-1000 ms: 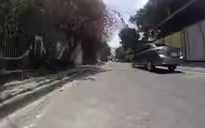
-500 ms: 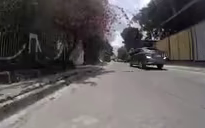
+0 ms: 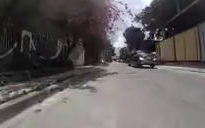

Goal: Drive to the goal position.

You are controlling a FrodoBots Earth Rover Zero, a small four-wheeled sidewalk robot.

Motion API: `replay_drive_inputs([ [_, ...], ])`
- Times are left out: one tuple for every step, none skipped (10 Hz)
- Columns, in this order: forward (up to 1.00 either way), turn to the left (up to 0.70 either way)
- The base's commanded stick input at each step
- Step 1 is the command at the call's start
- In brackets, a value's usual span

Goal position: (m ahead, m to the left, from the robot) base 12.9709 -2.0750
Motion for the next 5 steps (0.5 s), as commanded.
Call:
replay_drive_inputs([
  [1.00,0.00],
  [1.00,0.00],
  [1.00,-0.02],
  [1.00,-0.17],
  [1.00,-0.33],
])
